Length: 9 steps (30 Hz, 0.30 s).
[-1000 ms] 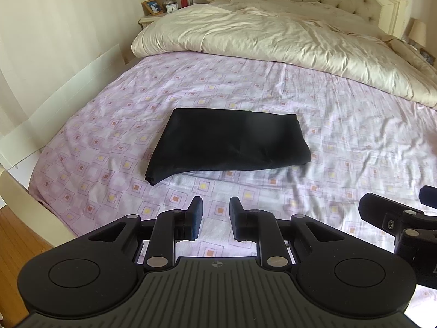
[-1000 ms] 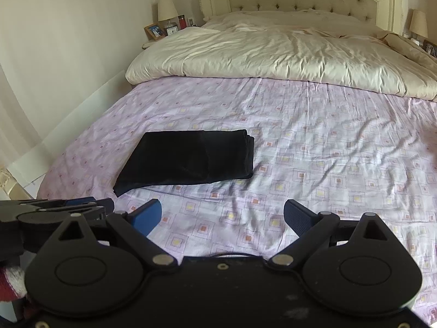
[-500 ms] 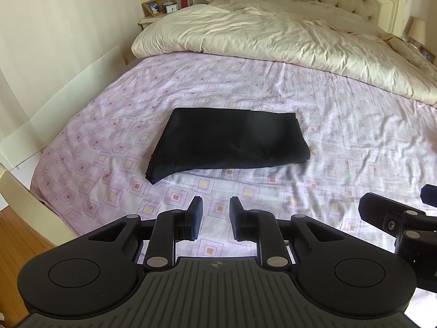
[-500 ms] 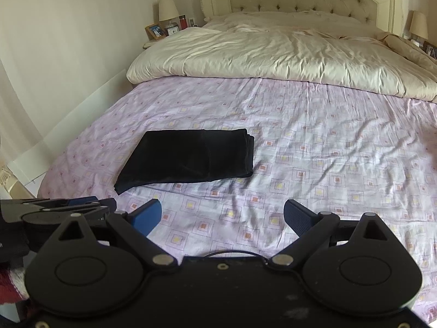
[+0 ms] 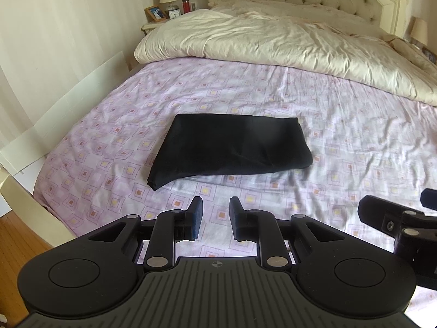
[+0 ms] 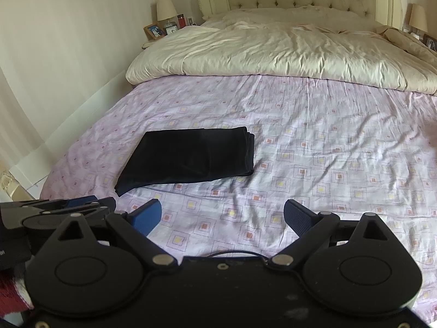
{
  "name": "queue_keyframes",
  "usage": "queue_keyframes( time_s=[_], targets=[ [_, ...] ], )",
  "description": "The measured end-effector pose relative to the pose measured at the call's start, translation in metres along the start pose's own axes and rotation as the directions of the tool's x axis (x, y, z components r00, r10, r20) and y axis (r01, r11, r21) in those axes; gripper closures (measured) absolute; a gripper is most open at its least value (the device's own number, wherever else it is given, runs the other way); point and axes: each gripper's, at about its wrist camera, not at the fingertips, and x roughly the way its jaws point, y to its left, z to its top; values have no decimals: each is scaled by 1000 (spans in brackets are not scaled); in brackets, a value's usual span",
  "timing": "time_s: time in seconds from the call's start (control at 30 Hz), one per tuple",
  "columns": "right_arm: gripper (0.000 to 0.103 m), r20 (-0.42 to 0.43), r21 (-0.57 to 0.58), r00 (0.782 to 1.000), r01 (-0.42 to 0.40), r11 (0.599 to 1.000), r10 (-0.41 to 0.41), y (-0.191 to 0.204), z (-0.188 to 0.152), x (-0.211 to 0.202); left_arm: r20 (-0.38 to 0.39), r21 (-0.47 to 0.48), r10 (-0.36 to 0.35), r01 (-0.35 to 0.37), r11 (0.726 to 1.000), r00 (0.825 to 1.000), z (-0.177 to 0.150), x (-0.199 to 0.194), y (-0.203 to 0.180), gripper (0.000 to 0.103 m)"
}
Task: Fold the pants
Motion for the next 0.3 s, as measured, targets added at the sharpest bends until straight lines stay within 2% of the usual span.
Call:
queue_keyframes(
  time_s=[0.3],
  targets=[
    [1, -8, 14, 1000, -5, 1000, 6, -7, 4, 7, 58, 31, 21, -23, 999, 998, 4, 0, -7, 82]
  ],
)
